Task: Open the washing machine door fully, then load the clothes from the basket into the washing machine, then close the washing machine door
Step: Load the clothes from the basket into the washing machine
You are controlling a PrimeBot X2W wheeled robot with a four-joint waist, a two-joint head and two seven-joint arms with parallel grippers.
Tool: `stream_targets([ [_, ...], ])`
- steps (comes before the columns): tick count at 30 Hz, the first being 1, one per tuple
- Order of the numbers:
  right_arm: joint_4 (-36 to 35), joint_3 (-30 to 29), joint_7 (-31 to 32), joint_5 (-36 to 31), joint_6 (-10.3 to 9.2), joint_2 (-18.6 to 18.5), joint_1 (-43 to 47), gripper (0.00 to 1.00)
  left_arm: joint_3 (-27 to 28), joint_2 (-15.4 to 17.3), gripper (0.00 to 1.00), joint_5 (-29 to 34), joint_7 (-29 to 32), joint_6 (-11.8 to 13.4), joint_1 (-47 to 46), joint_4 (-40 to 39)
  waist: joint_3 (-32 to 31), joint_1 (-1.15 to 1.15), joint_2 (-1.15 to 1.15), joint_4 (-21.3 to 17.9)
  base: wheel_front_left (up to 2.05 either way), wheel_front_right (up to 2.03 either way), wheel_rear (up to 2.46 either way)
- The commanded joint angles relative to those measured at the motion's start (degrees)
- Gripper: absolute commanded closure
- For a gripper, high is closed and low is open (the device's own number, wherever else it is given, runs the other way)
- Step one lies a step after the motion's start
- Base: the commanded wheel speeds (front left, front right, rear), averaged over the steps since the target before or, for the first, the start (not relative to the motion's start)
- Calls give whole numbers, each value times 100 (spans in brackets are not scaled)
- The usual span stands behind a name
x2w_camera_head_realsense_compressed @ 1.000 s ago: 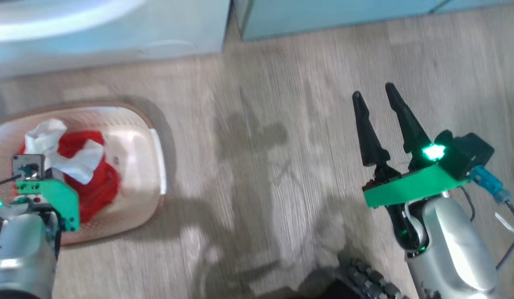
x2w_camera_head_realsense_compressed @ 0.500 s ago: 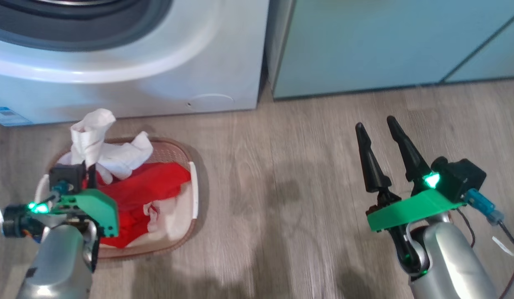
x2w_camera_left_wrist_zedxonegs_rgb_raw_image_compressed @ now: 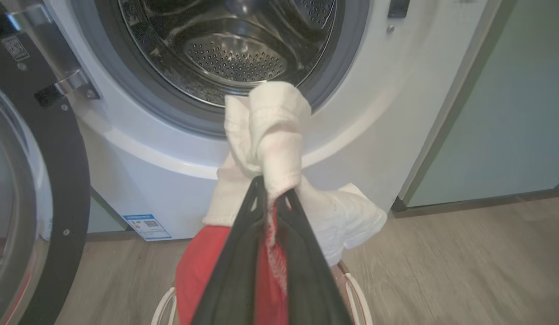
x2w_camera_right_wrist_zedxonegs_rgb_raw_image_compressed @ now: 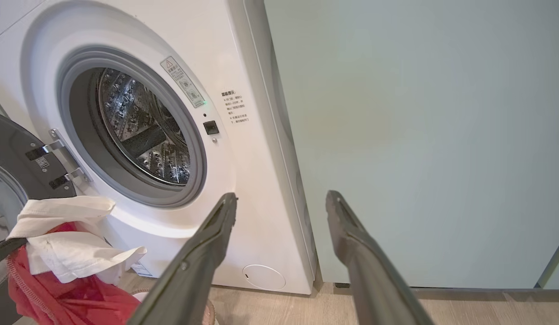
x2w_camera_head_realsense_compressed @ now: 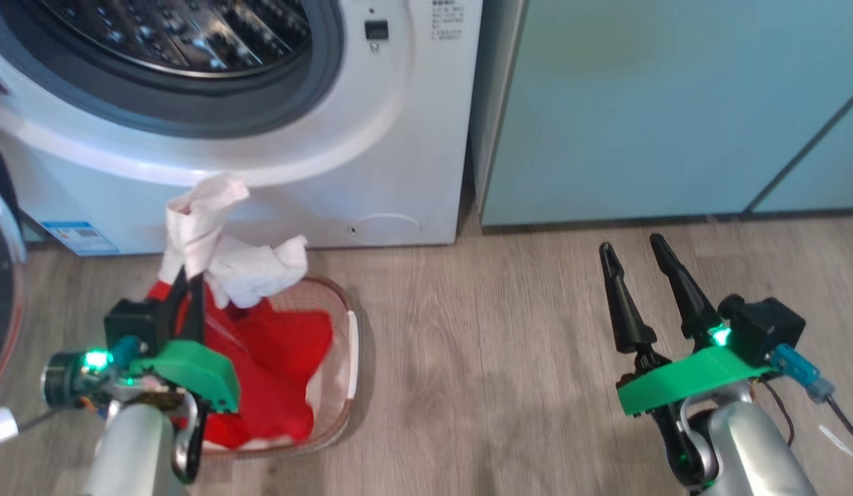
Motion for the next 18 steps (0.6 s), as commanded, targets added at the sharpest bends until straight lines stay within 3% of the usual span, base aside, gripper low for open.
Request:
stream_targets([
  [1, -161, 111, -52, -34, 0, -7, -15, 0, 250, 43, 100, 11, -79, -40, -66, -331, -171, 0, 0, 67, 0, 0, 0],
  [18, -139, -80, -52, -59, 0, -7, 394, 0, 729, -613, 100, 67, -80, -483, 1051, -2091, -895, 0, 0, 199, 0, 0, 0],
])
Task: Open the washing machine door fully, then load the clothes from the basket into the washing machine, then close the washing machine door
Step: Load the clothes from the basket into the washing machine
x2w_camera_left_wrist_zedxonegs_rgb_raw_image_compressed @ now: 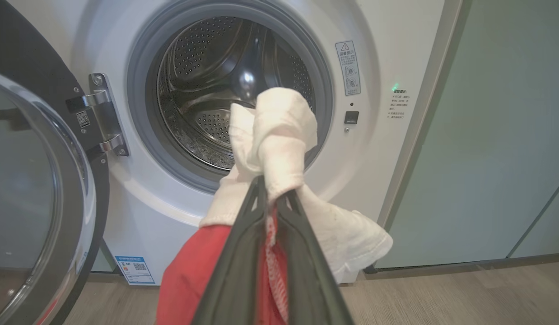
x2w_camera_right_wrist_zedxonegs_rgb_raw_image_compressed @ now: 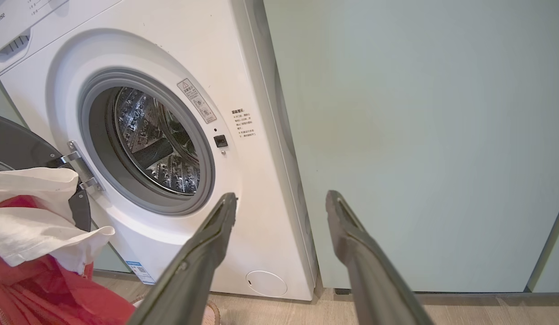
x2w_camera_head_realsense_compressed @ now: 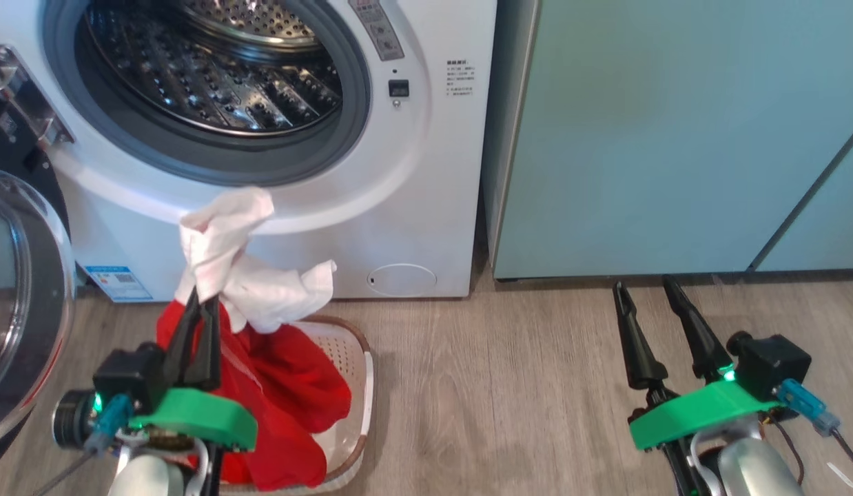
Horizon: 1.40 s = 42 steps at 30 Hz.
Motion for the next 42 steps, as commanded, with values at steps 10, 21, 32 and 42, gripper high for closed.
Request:
stream_targets([
  [10, -190, 52, -52, 2, 0, -8, -33, 0, 21, -48, 100, -209, -79, 54, 212, -437, -219, 1, 0, -29, 0, 0, 0],
  [21, -198, 78, -52, 83, 0, -8, 12, 0, -57, -49, 100, -271, -79, 167, 212, -467, -243, 1, 0, -63, 0, 0, 0],
  [32, -257, 60, -52, 14, 0, -8, 22, 0, -74, -50, 100, -317, -79, 176, 80, -493, -22, 1, 0, -67, 0, 0, 0],
  [42, -408, 145, -52, -53, 0, -8, -327, 0, 380, 21, 100, 101, -79, -37, -872, -640, 1228, 1, 0, -297, 0, 0, 0],
])
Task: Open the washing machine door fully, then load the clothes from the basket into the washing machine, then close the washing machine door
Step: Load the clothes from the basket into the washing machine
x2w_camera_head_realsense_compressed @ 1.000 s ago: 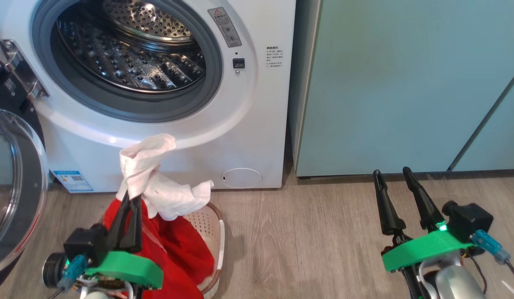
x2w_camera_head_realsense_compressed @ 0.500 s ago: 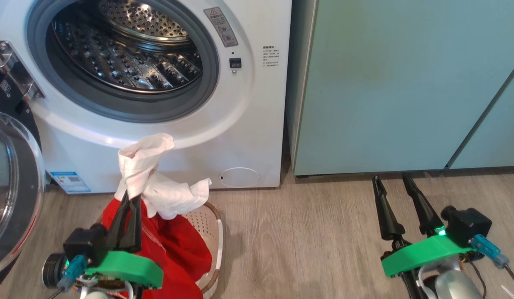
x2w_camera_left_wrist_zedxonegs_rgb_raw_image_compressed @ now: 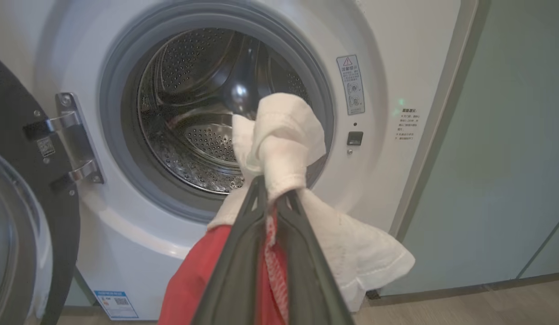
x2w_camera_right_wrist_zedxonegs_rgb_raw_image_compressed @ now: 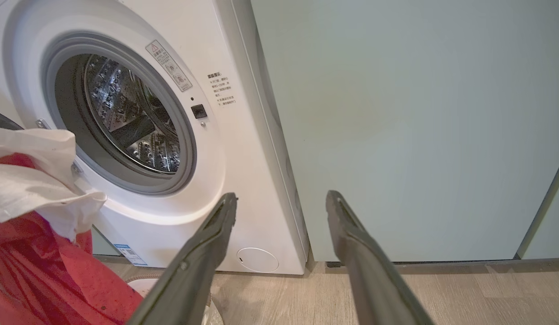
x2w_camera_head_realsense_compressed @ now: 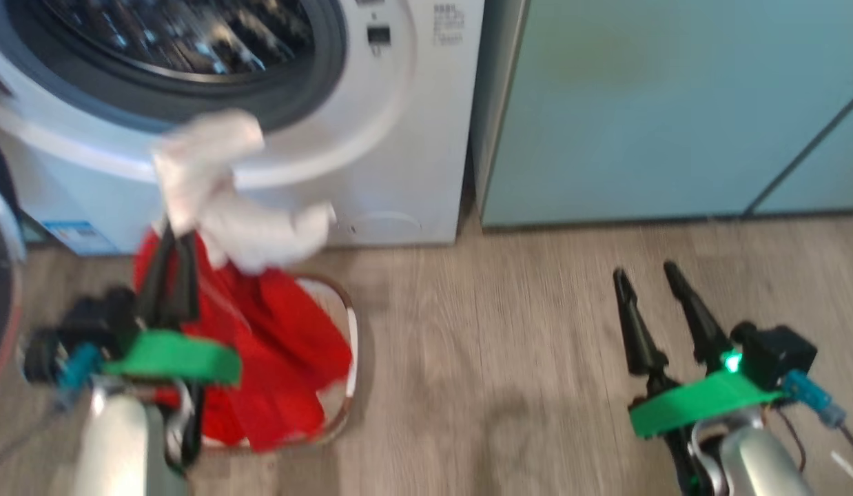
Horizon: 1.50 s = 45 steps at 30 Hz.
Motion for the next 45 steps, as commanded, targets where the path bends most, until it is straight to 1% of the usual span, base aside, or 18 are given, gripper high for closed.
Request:
stream_targets([
  [1, -247, 137, -52, -50, 0, -10, -365, 0, 284, 110, 100, 71, -79, -49, -490, -256, 609, 0, 0, -161, 0, 0, 0],
  [5, -312, 188, -52, -17, 0, -10, -617, 0, 584, 313, 100, 137, -79, -160, -1230, -251, 1158, 0, 0, -336, 0, 0, 0],
  [6, -312, 188, -52, -17, 0, -10, -617, 0, 584, 313, 100, 137, -79, -160, -1230, -251, 1158, 0, 0, -336, 0, 0, 0],
  [10, -361, 276, -52, 15, 0, -10, -838, 0, 826, 584, 100, 231, -79, -208, -2090, -186, 1689, 0, 0, -507, 0, 0, 0],
  [14, -393, 367, -52, 81, 0, -10, -1047, 0, 1003, 908, 100, 294, -79, -234, -2974, 164, 2160, 0, 0, -703, 0, 0, 0],
  [19, -415, 642, -52, 233, 0, -10, -1266, 0, 1002, 1434, 100, 424, -79, -317, -4078, 759, 2712, 0, 0, -935, 0, 0, 0],
  [21, -439, 717, -52, 303, 0, -10, -1338, 0, 950, 1645, 100, 481, -79, -347, -4537, 1016, 2925, 0, 0, -1012, 0, 0, 0],
  [26, -523, 839, -52, 432, 0, -10, -1524, 0, 507, 2225, 100, 798, -44, -434, -5711, 1850, 3440, 0, 0, -1184, 0, 0, 0],
  [32, -561, 1001, -52, 622, 0, -10, -1683, 0, 163, 2794, 100, 881, 161, -486, -7124, 2710, 3867, 0, 0, -1405, 0, 0, 0],
  [36, -584, 1147, -52, 725, 0, -10, -1759, 0, -43, 3001, 100, 890, 292, -498, -7921, 3169, 4086, 0, 0, -1535, 0, 0, 0],
  [39, -609, 1236, -52, 788, 0, -10, -1800, 0, -94, 3074, 100, 857, 353, -499, -8471, 3516, 4219, 0, 0, -1620, 0, 0, 0],
  [41, -624, 1272, -52, 818, 0, -10, -1825, 0, -222, 3149, 100, 991, 331, -482, -8760, 3660, 4291, 0, 0, -1658, 0, 0, 0],
  [45, -644, 1337, -52, 868, 0, -10, -1866, 0, -234, 3184, 100, 1039, 187, -280, -9282, 3878, 4380, 0, 0, -1719, 0, 0, 0],
])
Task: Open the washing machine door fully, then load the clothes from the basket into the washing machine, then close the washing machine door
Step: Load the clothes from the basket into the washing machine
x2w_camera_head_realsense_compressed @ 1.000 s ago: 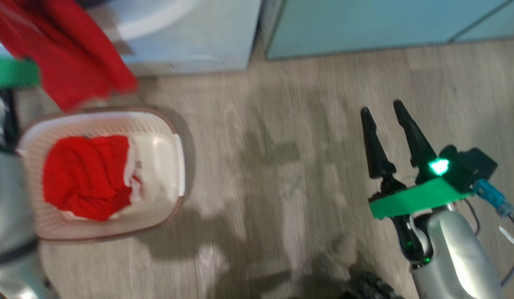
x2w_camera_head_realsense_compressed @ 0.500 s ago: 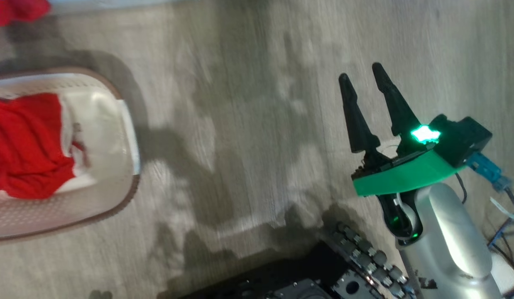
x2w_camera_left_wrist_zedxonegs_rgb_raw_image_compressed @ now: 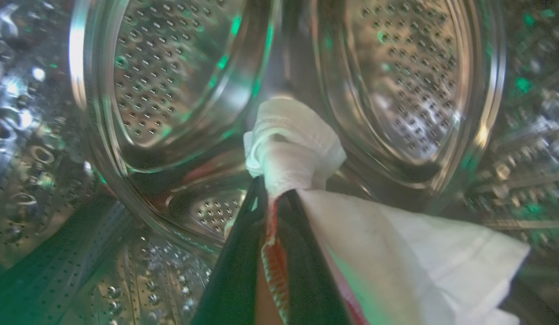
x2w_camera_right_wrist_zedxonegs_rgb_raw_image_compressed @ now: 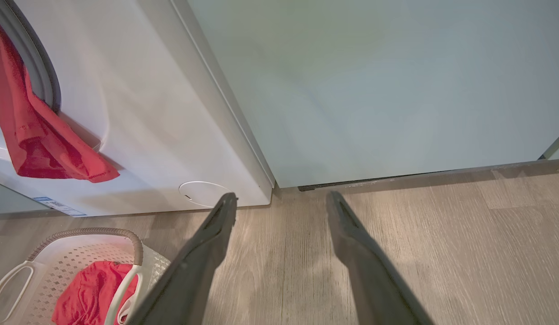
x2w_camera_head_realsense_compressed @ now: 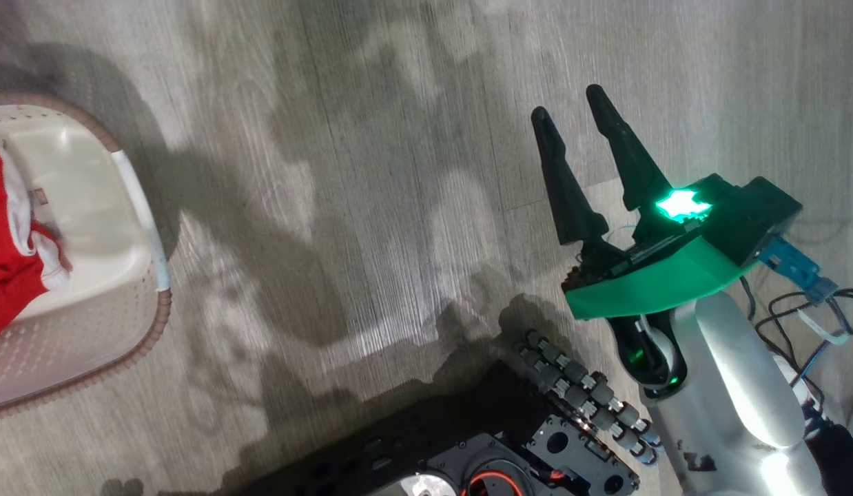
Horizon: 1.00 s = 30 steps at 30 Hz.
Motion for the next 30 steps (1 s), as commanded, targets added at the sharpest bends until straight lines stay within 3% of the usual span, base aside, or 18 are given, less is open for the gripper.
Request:
stream_targets([
  [1, -155, 120, -52, 63, 0, -9, 146, 0, -3, 280, 100, 2, -93, 98, -333, -107, 49, -1, 0, -41, 0, 0, 0],
  [12, -140, 201, -52, 122, 0, -9, 66, 0, -422, 80, 100, -18, -224, -38, -156, 712, 88, -1, 0, -49, 0, 0, 0],
  [13, -147, 194, -52, 124, 0, -9, 63, 0, -461, 77, 90, -8, -232, -45, -142, 765, 92, -1, 0, -56, 0, 0, 0],
  [15, -157, 191, -52, 128, 0, -9, 56, 0, -505, 64, 57, -11, -246, -49, -139, 852, 96, -1, 0, -77, 0, 0, 0],
  [16, -160, 193, -52, 133, 0, -9, 53, 0, -521, 60, 19, -12, -252, -44, -141, 887, 94, -1, 0, -86, 0, 0, 0],
  [17, -162, 200, -52, 140, 0, -9, 52, 0, -538, 60, 0, -12, -258, -41, -145, 920, 90, -1, 0, -96, 0, 0, 0],
  [30, -109, 102, -52, 65, 0, -9, 132, 0, -500, -153, 0, -375, -317, -31, 278, 1079, -386, -1, 0, 18, 0, 0, 0],
])
